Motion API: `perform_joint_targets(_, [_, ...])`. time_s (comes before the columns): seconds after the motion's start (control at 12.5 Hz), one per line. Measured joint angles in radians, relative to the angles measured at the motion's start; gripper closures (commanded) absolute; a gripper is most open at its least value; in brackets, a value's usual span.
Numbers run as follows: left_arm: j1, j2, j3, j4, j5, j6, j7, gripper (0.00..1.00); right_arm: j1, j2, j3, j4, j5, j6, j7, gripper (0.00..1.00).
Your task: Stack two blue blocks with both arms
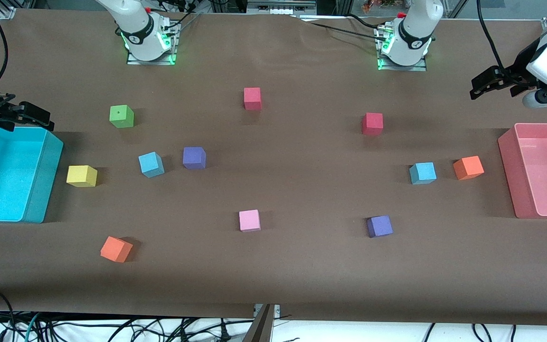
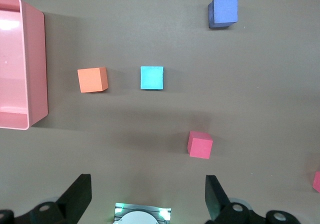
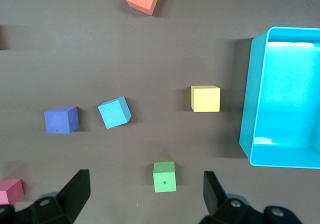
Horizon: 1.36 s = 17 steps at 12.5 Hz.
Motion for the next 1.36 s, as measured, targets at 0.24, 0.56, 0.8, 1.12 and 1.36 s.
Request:
perform_joint_targets(0.24, [0.013, 0.001, 0.001, -0.002, 0.000, 0.002, 0.000, 0.00, 0.000, 0.003, 0.000, 0.000, 0.000, -0.001, 0.000, 0.00])
perform_joint_targets(0.56, [0.019, 0.002, 0.001, -0.003, 0.000, 0.012, 0.000, 0.00, 0.003, 0.007, 0.003, 0.000, 0.000, -0.003, 0.000, 0.00])
perform_joint_targets(0.8, [0.020, 0.002, 0.001, -0.004, 0.000, 0.013, 0.000, 0.00, 0.003, 0.010, 0.003, -0.001, 0.000, -0.031, 0.000, 0.00])
perform_joint_targets(1.12, [0.020, 0.002, 0.001, -0.006, 0.000, 0.013, 0.000, 0.00, 0.022, 0.014, 0.006, -0.005, 0.000, -0.049, -0.013, 0.00])
perform_joint_targets(1.36, [0.021, 0.002, 0.000, -0.005, 0.000, 0.014, 0.000, 0.00, 0.105, 0.036, 0.010, -0.017, 0.000, -0.052, -0.018, 0.00])
